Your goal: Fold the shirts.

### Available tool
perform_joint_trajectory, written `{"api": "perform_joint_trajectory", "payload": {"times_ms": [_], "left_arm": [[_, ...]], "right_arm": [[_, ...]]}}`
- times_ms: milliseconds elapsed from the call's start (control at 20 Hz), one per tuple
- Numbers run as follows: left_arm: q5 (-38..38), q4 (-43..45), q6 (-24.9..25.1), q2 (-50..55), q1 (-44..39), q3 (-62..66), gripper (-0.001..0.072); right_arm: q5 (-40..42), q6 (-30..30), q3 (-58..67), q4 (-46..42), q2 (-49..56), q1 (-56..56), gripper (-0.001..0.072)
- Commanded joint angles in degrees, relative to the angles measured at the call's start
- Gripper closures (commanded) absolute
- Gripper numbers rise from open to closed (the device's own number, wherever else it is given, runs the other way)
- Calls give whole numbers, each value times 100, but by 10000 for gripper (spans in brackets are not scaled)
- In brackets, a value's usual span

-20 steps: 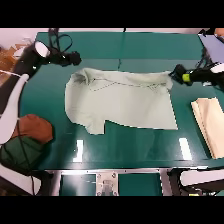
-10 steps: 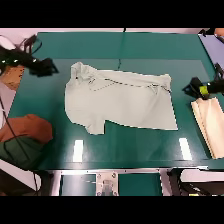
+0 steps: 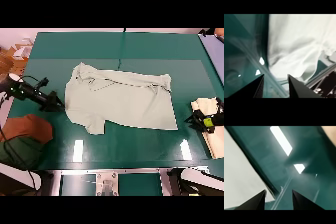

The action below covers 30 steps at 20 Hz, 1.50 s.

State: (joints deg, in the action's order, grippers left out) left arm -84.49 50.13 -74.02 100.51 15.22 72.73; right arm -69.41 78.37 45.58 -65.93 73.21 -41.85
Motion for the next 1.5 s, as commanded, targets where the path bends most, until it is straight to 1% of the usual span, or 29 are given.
{"api": "perform_joint_trajectory", "payload": {"times_ms": [0, 50, 100, 200, 300, 350, 400, 450, 500, 600, 750, 850, 900, 1000, 1100, 1150, 1250, 1350, 1400, 1450], "left_arm": [[1040, -710, 214, -13, 15, -645, 344], [1139, -734, 214, -7, 15, -671, 344], [1174, -728, 212, -2, 4, -691, 344], [1178, -629, 212, -4, -74, -708, 344], [1174, -671, 214, -4, -114, -708, 345], [1266, -752, 219, -2, -153, -708, 346], [1353, -870, 284, -2, -203, -708, 378], [1377, -1032, 487, -2, -282, -708, 628], [1370, -1152, 660, -2, -363, -708, 679], [1364, -1189, 686, -4, -435, -702, 679], [1344, -1200, 682, -9, -380, -702, 679], [1355, -1202, 684, -9, -374, -702, 679], [1373, -1202, 686, -9, -374, -702, 679], [1392, -1200, 706, -9, -374, -675, 679], [1327, -1202, 704, -15, -376, -468, 680], [1187, -1211, 697, -15, -376, -260, 680], [662, -1386, 651, -20, -376, 374, 680], [-55, -2048, 649, -24, -402, 1296, 680], [-289, -2409, 590, -90, -437, 1781, 681], [-339, -2643, 481, -245, -490, 2293, 681]], "right_arm": [[286, -109, -595, 173, -72, -70, 319], [341, -109, -680, 203, -70, -68, 318], [380, -109, -748, 223, -70, -52, 293], [389, -109, -774, 256, -55, -46, 263], [387, -109, -774, 378, -13, -46, 262], [374, -201, -776, 590, 39, -28, 262], [334, -315, -776, 844, 131, 37, 262], [332, -396, -791, 1010, 232, 129, 262], [334, -404, -802, 1045, 352, 245, 262], [334, -411, -802, 1043, 597, 455, 262], [450, -608, -802, 1108, 776, 579, 272], [538, -776, -769, 1340, 778, 568, 315], [557, -846, -730, 1443, 778, 568, 357], [601, -911, -634, 1622, 778, 568, 487], [592, -1064, -505, 1853, 778, 570, 667], [540, -1174, -415, 1998, 774, 570, 690], [284, -1314, -107, 2380, 713, 570, 692], [-138, -1462, 549, 2981, 446, 575, 691], [-286, -1460, 942, 3250, 234, 575, 692], [-334, -1458, 1423, 3501, -66, 575, 691]]}}
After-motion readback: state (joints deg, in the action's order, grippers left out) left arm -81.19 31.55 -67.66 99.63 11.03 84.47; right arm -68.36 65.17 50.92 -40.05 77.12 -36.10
